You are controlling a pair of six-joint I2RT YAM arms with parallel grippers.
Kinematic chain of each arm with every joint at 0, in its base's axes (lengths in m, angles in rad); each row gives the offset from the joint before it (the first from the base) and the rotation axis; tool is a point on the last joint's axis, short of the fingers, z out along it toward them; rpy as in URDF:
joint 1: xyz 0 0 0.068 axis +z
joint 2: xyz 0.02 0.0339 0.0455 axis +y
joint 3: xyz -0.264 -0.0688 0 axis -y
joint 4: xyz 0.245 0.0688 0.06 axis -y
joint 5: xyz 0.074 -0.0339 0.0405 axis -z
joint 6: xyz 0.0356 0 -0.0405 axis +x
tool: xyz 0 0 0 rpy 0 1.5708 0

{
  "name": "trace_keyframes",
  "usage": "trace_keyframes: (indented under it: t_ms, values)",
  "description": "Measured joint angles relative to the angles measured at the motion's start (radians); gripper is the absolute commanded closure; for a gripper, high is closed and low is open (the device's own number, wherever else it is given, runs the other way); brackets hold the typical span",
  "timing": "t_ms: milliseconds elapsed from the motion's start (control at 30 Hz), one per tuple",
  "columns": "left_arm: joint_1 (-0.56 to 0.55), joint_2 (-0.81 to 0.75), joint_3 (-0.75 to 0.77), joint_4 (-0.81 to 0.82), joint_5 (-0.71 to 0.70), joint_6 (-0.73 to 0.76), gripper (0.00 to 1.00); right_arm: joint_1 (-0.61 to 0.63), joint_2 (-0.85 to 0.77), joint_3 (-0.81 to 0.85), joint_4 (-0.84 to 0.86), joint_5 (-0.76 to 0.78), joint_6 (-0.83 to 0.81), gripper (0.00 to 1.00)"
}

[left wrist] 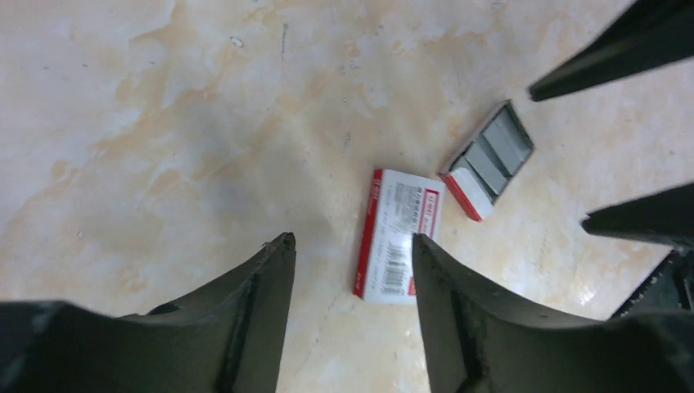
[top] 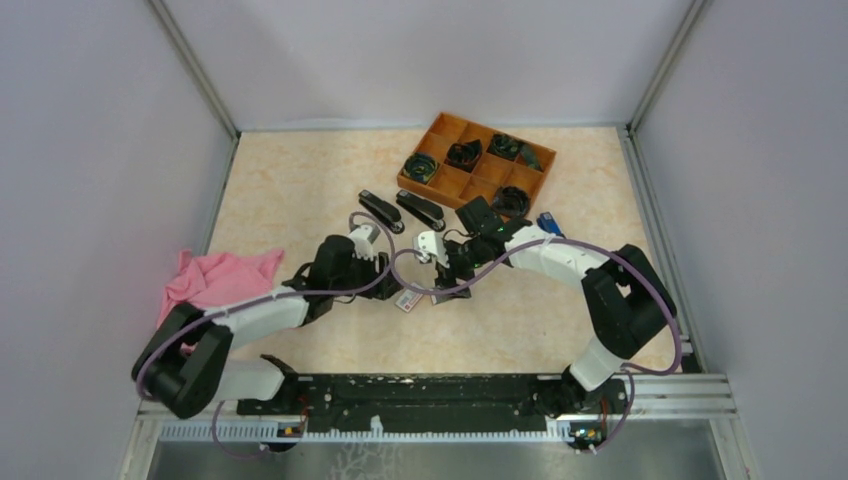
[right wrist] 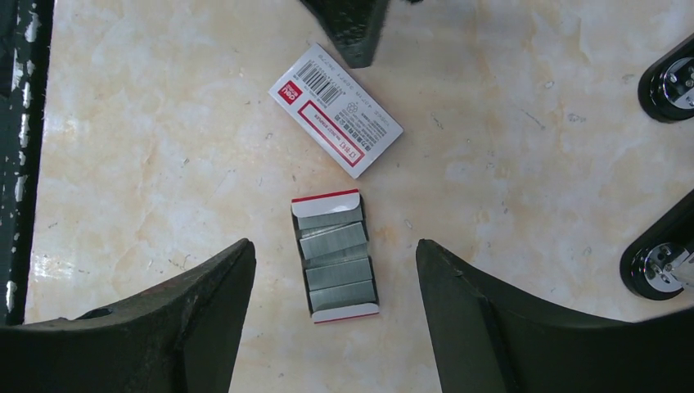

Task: Unload the staples from the stapler
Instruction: Adjust the staple box at the center of the board.

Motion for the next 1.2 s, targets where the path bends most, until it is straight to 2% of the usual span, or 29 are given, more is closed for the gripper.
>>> trace_keyframes:
  t_ms: [33, 100, 233, 300, 467, 567, 800, 933, 1200]
  values:
    - [0.000, -0.046, -0.022, -0.002, 0.002, 0.015, 0.20, -0.002, 0.000, 0.000, 0.000, -0.005, 0.000, 0.28]
    - [0.000, -0.152, -0.074, 0.008, 0.015, 0.047, 0.15, -0.003, 0.000, 0.000, -0.001, -0.013, -0.002, 0.28]
    - [0.000, -0.269, -0.163, 0.057, 0.070, 0.100, 0.12, -0.004, 0.000, 0.000, -0.002, -0.024, -0.002, 0.28]
    - [-0.010, -0.275, -0.189, 0.065, 0.079, 0.124, 0.10, -0.004, 0.000, 0.000, -0.003, -0.029, -0.002, 0.28]
    - [-0.161, -0.249, -0.173, 0.035, -0.057, 0.206, 0.10, -0.010, 0.000, 0.000, -0.006, -0.036, -0.002, 0.28]
    - [-0.212, -0.223, -0.155, 0.030, -0.127, 0.234, 0.10, -0.022, 0.000, 0.000, -0.009, -0.042, -0.002, 0.28]
    - [-0.272, -0.121, -0.114, 0.029, -0.255, 0.257, 0.20, -0.053, -0.022, 0.000, -0.011, -0.060, -0.002, 0.28]
    - [-0.285, -0.063, -0.093, 0.029, -0.273, 0.256, 0.30, -0.063, -0.033, 0.000, -0.011, -0.069, -0.002, 0.28]
    - [-0.290, 0.003, -0.037, 0.016, -0.289, 0.262, 0.43, -0.072, -0.034, 0.000, -0.011, -0.084, -0.002, 0.28]
